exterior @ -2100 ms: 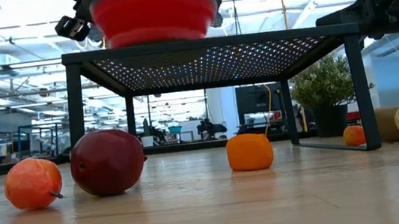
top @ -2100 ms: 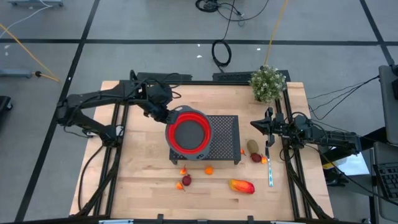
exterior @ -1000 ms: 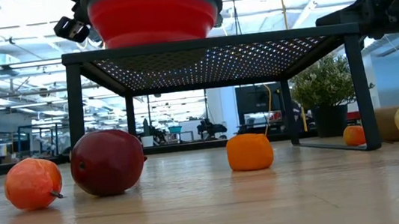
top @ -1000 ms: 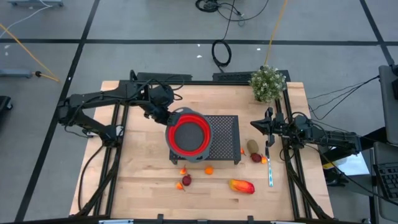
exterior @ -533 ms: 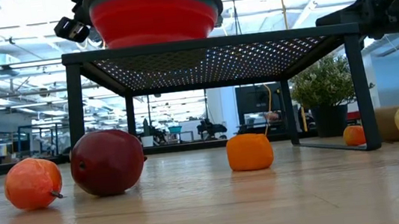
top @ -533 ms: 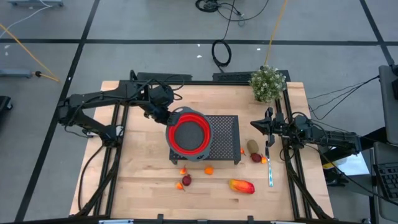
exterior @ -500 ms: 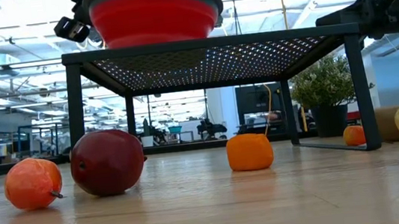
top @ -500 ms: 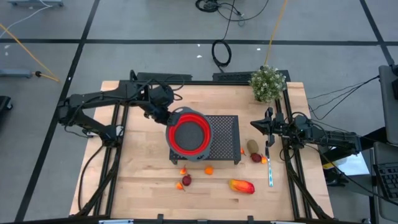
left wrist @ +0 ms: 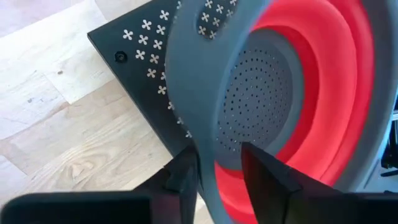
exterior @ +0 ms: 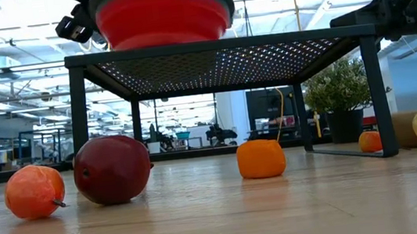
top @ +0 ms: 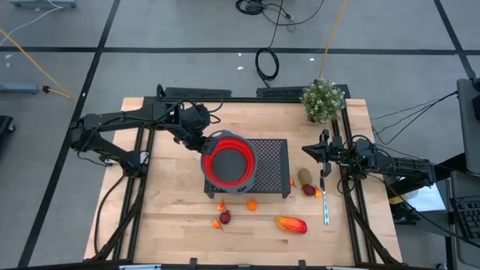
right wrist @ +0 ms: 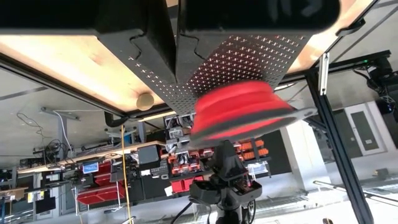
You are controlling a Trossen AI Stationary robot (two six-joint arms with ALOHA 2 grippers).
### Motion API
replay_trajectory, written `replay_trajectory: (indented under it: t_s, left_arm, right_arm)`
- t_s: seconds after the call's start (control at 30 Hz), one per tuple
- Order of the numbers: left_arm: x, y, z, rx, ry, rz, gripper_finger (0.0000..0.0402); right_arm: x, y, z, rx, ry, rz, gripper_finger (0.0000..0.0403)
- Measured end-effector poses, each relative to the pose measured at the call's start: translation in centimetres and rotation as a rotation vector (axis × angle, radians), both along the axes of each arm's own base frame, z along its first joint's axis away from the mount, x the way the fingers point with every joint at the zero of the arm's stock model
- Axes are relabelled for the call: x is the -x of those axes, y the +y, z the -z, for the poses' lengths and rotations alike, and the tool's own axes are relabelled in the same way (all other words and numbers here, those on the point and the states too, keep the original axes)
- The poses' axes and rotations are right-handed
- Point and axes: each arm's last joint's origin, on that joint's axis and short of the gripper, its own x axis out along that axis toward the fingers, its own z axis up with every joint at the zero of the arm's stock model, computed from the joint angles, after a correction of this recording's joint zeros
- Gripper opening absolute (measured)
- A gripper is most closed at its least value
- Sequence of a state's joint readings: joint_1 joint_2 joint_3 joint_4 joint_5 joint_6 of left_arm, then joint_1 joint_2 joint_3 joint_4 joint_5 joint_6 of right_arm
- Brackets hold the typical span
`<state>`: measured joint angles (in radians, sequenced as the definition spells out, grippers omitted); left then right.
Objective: Pick & Place Fruit
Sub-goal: Put the red colander on the shelf
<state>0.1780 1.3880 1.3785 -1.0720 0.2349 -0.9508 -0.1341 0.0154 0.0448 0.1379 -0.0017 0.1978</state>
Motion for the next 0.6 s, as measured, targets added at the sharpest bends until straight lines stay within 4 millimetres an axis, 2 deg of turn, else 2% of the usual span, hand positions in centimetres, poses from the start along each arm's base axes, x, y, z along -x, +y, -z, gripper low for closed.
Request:
replay_trajectory:
  t_s: [0.33,0.6]
  left_arm:
    - [0.0,-0.2,0.0,0.049,-0.01,0.033,0.0165]
    - [1.8,-0.5,-1.7,0.066,-0.071,0.013,0.0152]
  right_arm:
    - [0.0,0.0,0.0,0.0,0.0,-0.001,0.0]
    - [0.0,0.0,0.0,0.0,0.0,-0.001,0.0]
